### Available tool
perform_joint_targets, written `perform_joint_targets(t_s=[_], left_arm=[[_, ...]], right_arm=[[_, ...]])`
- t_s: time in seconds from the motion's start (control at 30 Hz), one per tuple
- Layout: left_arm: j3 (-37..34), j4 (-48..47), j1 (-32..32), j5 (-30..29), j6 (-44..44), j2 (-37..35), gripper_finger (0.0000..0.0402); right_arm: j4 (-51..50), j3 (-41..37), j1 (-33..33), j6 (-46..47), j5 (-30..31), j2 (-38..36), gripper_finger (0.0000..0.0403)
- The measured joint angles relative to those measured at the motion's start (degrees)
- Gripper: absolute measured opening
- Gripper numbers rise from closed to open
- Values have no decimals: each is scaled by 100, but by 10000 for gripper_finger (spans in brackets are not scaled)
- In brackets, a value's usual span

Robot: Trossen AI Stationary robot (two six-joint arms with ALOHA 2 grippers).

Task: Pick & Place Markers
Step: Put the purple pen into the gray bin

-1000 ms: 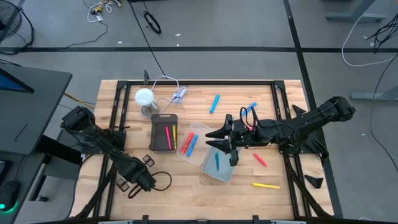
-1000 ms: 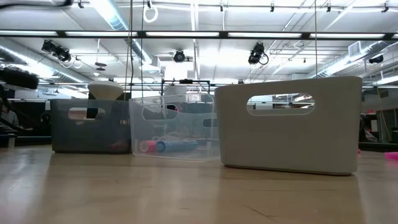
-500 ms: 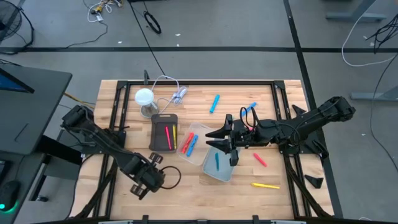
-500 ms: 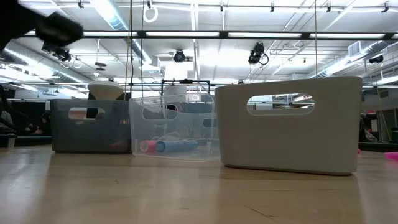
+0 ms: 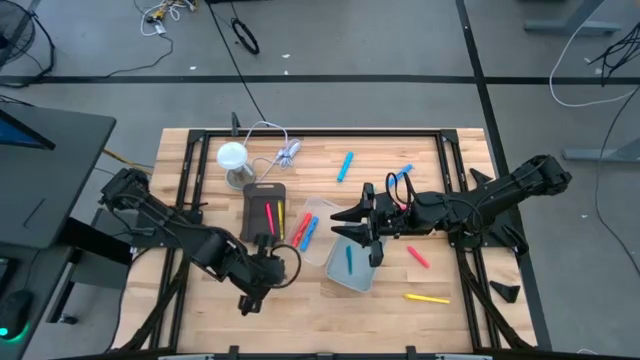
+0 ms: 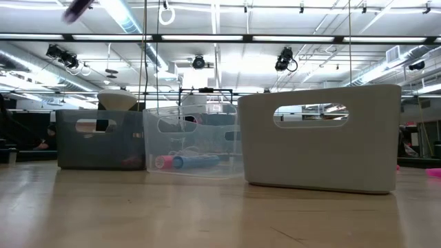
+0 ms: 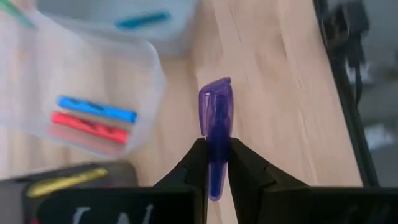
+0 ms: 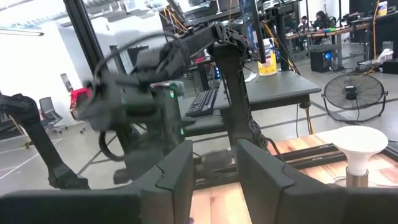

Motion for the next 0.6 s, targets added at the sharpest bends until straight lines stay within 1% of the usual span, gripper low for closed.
perform_joint_targets(t_s=[0.17,0.37,0.5,0.6], left_arm=[[441,124,60,-561,-274,-22,41],[301,1015,60,-1342,-259,-410,41],[293,1190,71,-1837,-221,-587,41],[294,1551,116,-2008,-59,-662,41]], right_arm=[[2,0,0,0,0,0,126],[2,0,0,0,-1,0,126],[2,0,0,0,-2,0,126],[-7,0,0,0,-2,0,126]])
